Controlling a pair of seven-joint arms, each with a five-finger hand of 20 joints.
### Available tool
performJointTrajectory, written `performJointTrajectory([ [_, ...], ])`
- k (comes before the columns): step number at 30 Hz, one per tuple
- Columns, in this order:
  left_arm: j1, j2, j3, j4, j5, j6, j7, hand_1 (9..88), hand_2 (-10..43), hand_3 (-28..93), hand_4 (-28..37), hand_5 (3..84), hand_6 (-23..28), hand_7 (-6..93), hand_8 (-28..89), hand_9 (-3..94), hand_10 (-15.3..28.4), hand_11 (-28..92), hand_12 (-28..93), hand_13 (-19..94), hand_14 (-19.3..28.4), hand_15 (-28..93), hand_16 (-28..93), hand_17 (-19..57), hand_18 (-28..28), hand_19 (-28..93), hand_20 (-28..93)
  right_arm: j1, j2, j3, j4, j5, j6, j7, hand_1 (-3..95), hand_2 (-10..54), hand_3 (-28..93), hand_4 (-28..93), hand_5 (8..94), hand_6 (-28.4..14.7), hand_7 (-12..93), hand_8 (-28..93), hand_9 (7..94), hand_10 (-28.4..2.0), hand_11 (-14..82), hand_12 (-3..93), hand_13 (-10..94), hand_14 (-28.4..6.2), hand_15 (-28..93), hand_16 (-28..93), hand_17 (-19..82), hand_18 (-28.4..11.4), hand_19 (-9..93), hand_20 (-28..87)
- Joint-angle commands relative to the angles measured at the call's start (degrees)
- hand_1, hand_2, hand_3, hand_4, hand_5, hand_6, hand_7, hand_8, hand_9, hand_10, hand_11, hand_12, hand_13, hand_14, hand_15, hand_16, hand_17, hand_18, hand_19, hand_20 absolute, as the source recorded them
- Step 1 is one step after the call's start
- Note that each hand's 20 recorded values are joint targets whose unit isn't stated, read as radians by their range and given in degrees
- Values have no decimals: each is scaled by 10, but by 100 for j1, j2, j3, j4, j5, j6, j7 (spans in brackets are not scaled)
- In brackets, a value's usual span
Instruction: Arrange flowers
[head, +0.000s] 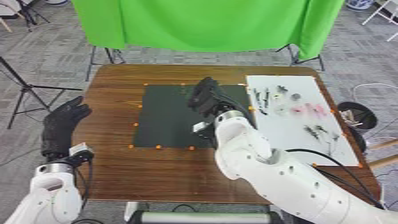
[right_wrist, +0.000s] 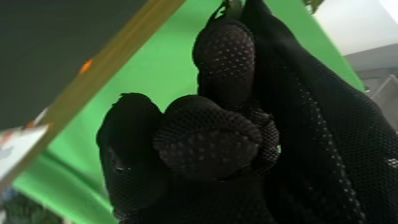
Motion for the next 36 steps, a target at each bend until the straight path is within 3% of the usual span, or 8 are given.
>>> performJointTrajectory([
  [1, 59, -112, 169, 18, -83, 36, 36, 247, -45, 742, -263, 514, 13, 158, -80, 498, 137, 194, 116, 415, 168, 238, -4, 122, 100, 31, 187, 63, -318, -458, 34, 583, 63, -137, 584, -95, 624, 101, 713, -70, 518, 79, 914, -125, 370, 327, 937, 5, 630, 207, 774, -38, 850, 454],
  [7, -80, -163, 431, -67, -38, -68, 80, 246, -45, 745, -265, 515, 13, 161, -80, 499, 138, 195, 118, 416, 168, 238, -2, 121, 99, 31, 188, 117, -392, -804, 189, 713, 390, -250, 588, -95, 622, 89, 715, -70, 517, 73, 920, -121, 357, 316, 937, 3, 617, 197, 778, -33, 835, 438],
  [8, -62, -169, 502, -144, -29, -40, 100, 246, -46, 745, -265, 515, 13, 161, -80, 499, 138, 196, 119, 416, 168, 239, -2, 121, 99, 31, 188, 123, -403, -848, 229, 730, 444, -279, 589, -95, 622, 86, 716, -71, 516, 71, 922, -121, 351, 316, 937, 2, 612, 194, 779, -33, 830, 434],
  [9, -125, -170, 564, -132, -25, -74, 101, 246, -46, 746, -265, 515, 13, 161, -80, 499, 138, 197, 119, 416, 169, 239, -2, 121, 99, 31, 188, 122, -415, -868, 257, 775, 537, -282, 589, -95, 622, 84, 717, -71, 516, 69, 924, -121, 347, 315, 937, 1, 609, 192, 779, -33, 828, 431],
  [19, -83, -381, 762, -263, -78, -243, 153, 245, -46, 745, -261, 513, 15, 162, -79, 500, 138, 199, 122, 417, 169, 240, -2, 120, 98, 30, 185, 125, -569, -960, 469, 1660, 1151, -257, 595, -95, 620, 77, 724, -71, 509, 61, 935, -126, 321, 309, 937, -7, 596, 180, 783, -37, 805, 428],
  [23, -49, -428, 785, -234, 8, -259, 139, 244, -51, 746, -258, 513, 16, 162, -79, 500, 138, 200, 123, 418, 169, 241, -1, 120, 99, 30, 185, 80, -631, -955, 538, 1755, 1219, -232, 596, -95, 619, 73, 724, -72, 507, 61, 936, -130, 314, 303, 937, -10, 588, 178, 784, -37, 794, 430],
  [31, -24, -570, 849, -148, 57, -325, 147, 240, -57, 750, -259, 512, 14, 164, -79, 502, 137, 201, 124, 421, 171, 242, -1, 119, 99, 30, 184, -75, -755, -963, 731, 1790, 1349, -258, 600, -95, 617, 59, 723, -70, 506, 58, 937, -133, 300, 295, 937, -14, 574, 175, 785, -39, 775, 438],
  [36, -80, -626, 913, -28, 45, -290, 153, 235, -53, 750, -264, 516, 5, 167, -79, 504, 137, 203, 125, 423, 171, 244, -1, 118, 99, 30, 184, -130, -844, -986, 850, 1703, 1391, -276, 601, -95, 618, 53, 724, -70, 503, 53, 937, -134, 292, 290, 937, -18, 564, 175, 786, -37, 763, 444],
])
